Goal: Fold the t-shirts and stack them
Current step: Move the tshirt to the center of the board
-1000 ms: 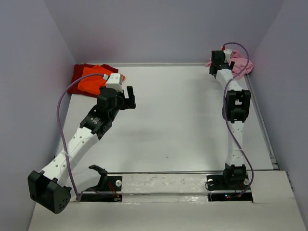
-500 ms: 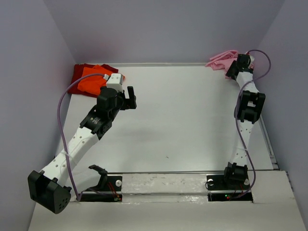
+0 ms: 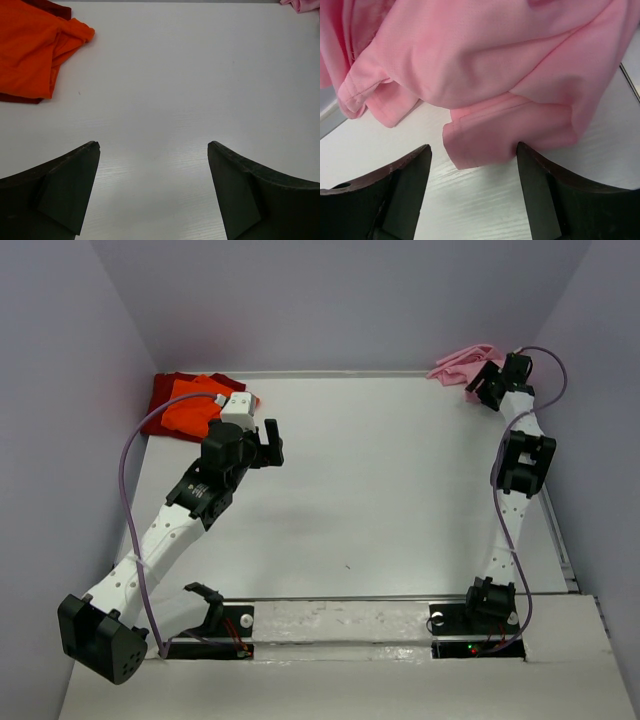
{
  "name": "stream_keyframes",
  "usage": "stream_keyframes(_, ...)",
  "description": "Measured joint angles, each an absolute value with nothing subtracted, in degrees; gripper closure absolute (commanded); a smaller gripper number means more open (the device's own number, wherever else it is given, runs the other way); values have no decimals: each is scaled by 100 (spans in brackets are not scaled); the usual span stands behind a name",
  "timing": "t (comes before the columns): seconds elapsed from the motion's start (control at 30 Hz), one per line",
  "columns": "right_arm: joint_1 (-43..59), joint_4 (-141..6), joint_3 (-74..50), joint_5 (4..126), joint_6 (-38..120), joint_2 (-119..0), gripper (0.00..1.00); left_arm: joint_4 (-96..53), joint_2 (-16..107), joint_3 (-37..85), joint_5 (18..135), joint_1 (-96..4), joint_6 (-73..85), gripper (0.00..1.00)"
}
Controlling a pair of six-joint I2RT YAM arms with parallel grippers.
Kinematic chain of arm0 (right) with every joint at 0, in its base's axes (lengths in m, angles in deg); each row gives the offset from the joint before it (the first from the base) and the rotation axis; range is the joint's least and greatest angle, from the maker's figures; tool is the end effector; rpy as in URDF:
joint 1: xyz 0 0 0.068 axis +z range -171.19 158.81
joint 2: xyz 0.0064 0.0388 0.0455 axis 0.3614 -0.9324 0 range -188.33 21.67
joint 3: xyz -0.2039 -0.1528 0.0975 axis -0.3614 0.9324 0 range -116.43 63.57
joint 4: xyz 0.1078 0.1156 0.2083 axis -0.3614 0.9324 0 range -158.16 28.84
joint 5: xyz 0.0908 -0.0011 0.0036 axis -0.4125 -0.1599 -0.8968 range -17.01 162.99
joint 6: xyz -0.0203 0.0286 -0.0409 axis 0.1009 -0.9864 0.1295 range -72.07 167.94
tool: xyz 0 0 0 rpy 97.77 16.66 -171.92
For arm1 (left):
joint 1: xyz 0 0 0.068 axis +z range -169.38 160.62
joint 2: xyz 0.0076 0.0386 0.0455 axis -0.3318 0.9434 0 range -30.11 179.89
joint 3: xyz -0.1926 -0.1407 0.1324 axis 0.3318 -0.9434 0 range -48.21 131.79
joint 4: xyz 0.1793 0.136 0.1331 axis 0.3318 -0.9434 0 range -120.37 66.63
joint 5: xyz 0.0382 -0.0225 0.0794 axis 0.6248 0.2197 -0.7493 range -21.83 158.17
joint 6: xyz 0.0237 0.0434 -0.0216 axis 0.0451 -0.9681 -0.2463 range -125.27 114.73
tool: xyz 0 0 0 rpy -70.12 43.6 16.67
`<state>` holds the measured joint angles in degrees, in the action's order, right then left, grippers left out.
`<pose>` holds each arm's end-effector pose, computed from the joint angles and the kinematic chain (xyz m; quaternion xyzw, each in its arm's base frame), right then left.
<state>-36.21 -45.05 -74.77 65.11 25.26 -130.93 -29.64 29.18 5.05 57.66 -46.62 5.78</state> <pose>0.5744 -0.1490 0.1665 0.2601 0.8561 0.0909 0.4372 0.2178 -0.1048 0.3511 0.0523 0.7759 -0.1375 0.6135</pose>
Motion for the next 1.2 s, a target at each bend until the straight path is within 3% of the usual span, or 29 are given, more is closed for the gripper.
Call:
stream_keyframes(0.17,-3628,-4597,-7477,6113,2452,-13139,34,-2964,2918,505,5766,-4662,578,2)
stream_keyframes(0.2,-3632,-4619,-7477,6058,2452,-13150,45,-2964,2918,505,5766,-4662,578,2)
stream_keyframes(0.23,-3643,-4617,-7477,5988,2449,-13158,47,-2964,2918,505,5766,-4662,578,1)
stream_keyframes(0.33,-3650,-4623,-7477,5842,2397,-13204,71,-2964,2918,502,5766,-4662,576,2)
stream_keyframes(0.4,-3652,-4595,-7477,5755,2390,-13235,100,-2964,2918,502,5764,-4662,576,2)
stream_keyframes(0.8,-3691,-4682,-7278,5359,2189,-13228,100,-2961,2918,502,5760,-4662,576,2)
stream_keyframes(1.1,-3254,-5062,-5016,5516,2091,-11760,100,-2959,2918,502,5747,-4662,578,2)
stream_keyframes(1.2,-2804,-5336,-3705,5523,1960,-10826,100,-2940,2918,496,5760,-4660,582,2)
